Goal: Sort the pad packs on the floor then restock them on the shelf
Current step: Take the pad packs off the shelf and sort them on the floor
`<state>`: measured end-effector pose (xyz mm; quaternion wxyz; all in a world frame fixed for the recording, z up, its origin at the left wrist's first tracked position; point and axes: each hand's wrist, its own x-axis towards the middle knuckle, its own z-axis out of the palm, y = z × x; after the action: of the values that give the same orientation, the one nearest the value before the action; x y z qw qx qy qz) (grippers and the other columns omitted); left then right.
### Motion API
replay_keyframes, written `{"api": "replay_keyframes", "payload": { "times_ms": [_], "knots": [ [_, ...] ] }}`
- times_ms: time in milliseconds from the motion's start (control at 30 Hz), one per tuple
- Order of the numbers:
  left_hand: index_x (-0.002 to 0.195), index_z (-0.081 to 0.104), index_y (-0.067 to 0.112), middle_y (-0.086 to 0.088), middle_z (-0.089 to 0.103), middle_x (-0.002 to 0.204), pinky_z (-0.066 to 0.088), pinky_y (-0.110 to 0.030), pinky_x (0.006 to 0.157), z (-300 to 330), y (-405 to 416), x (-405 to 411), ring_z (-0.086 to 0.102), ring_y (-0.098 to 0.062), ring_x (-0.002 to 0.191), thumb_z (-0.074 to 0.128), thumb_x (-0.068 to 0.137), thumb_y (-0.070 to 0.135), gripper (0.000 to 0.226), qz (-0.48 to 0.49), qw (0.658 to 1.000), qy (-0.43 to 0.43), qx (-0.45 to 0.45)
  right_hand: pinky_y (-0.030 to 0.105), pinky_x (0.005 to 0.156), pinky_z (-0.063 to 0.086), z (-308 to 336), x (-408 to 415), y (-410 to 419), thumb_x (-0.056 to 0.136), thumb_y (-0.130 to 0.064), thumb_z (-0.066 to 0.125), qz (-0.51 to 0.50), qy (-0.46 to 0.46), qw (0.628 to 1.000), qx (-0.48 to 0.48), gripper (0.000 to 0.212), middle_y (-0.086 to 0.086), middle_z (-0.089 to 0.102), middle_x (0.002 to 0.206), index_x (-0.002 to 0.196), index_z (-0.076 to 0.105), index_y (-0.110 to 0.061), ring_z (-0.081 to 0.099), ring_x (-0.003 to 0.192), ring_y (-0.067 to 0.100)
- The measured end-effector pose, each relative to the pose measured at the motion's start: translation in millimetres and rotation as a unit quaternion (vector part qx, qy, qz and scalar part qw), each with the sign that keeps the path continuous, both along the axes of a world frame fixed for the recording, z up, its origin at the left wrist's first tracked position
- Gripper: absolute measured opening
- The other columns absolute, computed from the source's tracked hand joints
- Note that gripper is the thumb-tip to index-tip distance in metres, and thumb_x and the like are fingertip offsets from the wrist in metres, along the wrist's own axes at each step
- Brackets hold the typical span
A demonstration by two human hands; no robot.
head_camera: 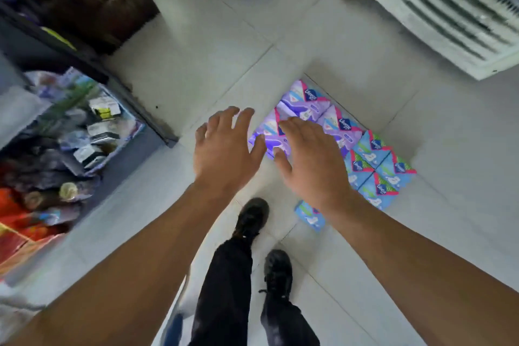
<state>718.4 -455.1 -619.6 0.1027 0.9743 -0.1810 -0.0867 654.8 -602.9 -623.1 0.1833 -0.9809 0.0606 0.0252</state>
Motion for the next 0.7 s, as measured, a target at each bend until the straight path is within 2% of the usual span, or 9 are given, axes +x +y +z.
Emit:
{"api": "replay_keyframes", "payload": {
  "times_ms": [267, 500, 700],
  "knots": [
    [0.134, 0.048, 0.024, -0.002, 0.052, 0.135, 0.037, -0.047, 0.102, 84, 152, -23, 0.048, -0.029, 0.124, 0.049, 0.091, 0.046, 0.048, 0.207, 0.974, -0.087, -0.016, 0.042, 0.076, 0.049, 76, 45, 133, 0.088, -0.038, 0.044, 0.183, -0.083, 0.979, -0.027, 0.051, 0.008, 0.058, 0.130, 0.130, 0.054, -0.011, 0.056, 0.112, 0.031],
    [0.128, 0.053, 0.024, 0.000, 0.057, 0.126, 0.043, -0.045, 0.094, 131, 307, -57, 0.052, -0.028, 0.115, 0.052, 0.087, 0.044, 0.046, 0.375, 0.909, -0.181, -0.037, 0.041, 0.080, 0.049, 120, 58, 296, 0.090, -0.039, 0.042, 0.304, -0.143, 0.941, 0.034, 0.050, 0.006, 0.056, 0.132, 0.131, 0.053, -0.014, 0.053, 0.117, 0.030],
    [0.133, 0.049, 0.028, 0.002, 0.054, 0.133, 0.042, -0.045, 0.095, 132, 446, -80, 0.049, -0.027, 0.120, 0.048, 0.086, 0.047, 0.051, 0.480, 0.859, -0.175, -0.042, 0.042, 0.083, 0.049, 124, 65, 450, 0.089, -0.036, 0.046, 0.360, -0.164, 0.916, 0.073, 0.050, 0.008, 0.059, 0.129, 0.131, 0.055, -0.010, 0.056, 0.114, 0.032]
  ]
}}
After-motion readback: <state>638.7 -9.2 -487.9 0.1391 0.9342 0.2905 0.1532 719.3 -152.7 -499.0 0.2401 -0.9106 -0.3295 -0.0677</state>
